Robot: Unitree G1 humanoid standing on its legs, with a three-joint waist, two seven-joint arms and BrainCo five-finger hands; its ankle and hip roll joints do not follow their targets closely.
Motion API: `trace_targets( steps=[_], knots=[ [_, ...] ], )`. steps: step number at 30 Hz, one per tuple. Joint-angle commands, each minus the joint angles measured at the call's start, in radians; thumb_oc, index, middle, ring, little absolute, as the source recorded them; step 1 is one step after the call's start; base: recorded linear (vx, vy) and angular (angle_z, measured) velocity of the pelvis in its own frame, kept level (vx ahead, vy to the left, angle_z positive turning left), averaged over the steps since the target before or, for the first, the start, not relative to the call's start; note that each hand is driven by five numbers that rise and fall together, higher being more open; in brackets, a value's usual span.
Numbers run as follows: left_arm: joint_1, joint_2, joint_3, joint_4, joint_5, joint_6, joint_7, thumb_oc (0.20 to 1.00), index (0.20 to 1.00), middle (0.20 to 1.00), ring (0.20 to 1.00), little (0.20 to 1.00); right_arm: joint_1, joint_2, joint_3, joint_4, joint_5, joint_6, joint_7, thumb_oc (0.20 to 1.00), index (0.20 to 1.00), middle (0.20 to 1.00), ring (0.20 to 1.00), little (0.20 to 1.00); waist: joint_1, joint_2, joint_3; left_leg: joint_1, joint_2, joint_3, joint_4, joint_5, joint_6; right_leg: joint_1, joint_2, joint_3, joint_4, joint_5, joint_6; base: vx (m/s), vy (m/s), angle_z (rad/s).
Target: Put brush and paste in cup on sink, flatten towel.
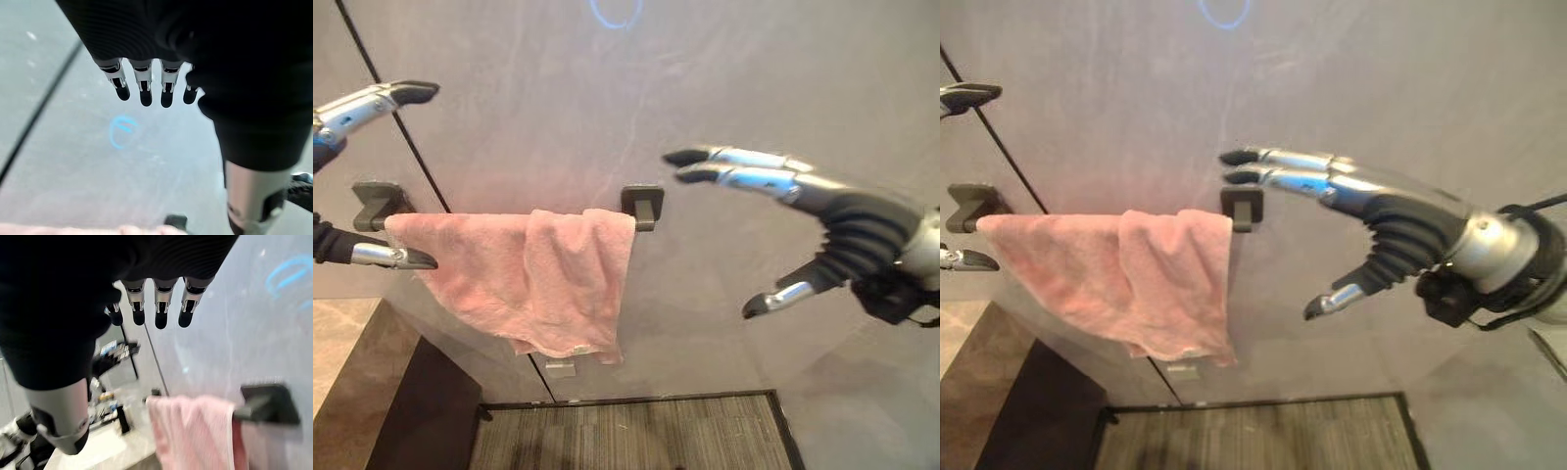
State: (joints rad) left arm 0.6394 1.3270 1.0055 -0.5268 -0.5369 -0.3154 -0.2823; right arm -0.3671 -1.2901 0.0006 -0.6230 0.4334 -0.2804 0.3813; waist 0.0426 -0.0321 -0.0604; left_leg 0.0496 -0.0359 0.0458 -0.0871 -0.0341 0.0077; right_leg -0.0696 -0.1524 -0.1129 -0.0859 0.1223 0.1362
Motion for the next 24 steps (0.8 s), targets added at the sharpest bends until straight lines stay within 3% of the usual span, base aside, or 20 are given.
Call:
trace_targets(
  steps=[1, 6, 8, 24],
  knots=[
    [0.167, 0.113, 0.129, 0.031, -0.073, 0.023, -0.082, 1.0, 1.0, 1.0, 1.0, 1.0, -0.099, -0.023, 0.111, 0.039, -0.011, -0.002, 0.02, 1.0, 1.0, 1.0, 1.0, 1.0, 0.02, 0.007, -0.011, -0.06, -0.021, 0.021, 0.033, -0.002, -0.004, 0.01, -0.098, -0.01, 0.042, 0.039, 0.08, 0.0, 0.0, 0.0],
    [0.334, 0.179, 0.251, -0.019, -0.102, 0.063, -0.163, 1.0, 1.0, 1.0, 1.0, 1.0, -0.225, -0.027, 0.3, 0.038, -0.039, 0.032, 0.073, 1.0, 1.0, 1.0, 1.0, 1.0, 0.017, 0.011, 0.002, -0.061, -0.021, 0.027, 0.036, -0.002, -0.002, 0.005, -0.098, -0.003, 0.042, 0.044, 0.084, -0.01, 0.008, -0.11],
    [0.372, 0.172, 0.297, -0.015, -0.085, 0.063, -0.147, 1.0, 1.0, 1.0, 1.0, 1.0, -0.265, -0.001, 0.353, 0.062, -0.093, 0.047, 0.07, 1.0, 1.0, 1.0, 1.0, 1.0, 0.02, 0.009, 0.005, -0.064, -0.021, 0.028, 0.036, -0.001, -0.001, 0.004, -0.099, -0.005, 0.04, 0.045, 0.085, 0.0, 0.011, -0.05],
    [0.232, 0.133, 0.243, 0.035, -0.012, 0.05, -0.04, 1.0, 1.0, 1.0, 1.0, 1.0, -0.401, 0.188, 0.37, 0.095, -0.277, 0.056, -0.037, 1.0, 1.0, 1.0, 1.0, 1.0, 0.068, -0.005, 0.02, -0.099, -0.026, -0.009, 0.008, 0.027, -0.001, -0.013, -0.096, -0.028, 0.036, 0.045, 0.081, -0.01, 0.0, 0.06]
  ],
)
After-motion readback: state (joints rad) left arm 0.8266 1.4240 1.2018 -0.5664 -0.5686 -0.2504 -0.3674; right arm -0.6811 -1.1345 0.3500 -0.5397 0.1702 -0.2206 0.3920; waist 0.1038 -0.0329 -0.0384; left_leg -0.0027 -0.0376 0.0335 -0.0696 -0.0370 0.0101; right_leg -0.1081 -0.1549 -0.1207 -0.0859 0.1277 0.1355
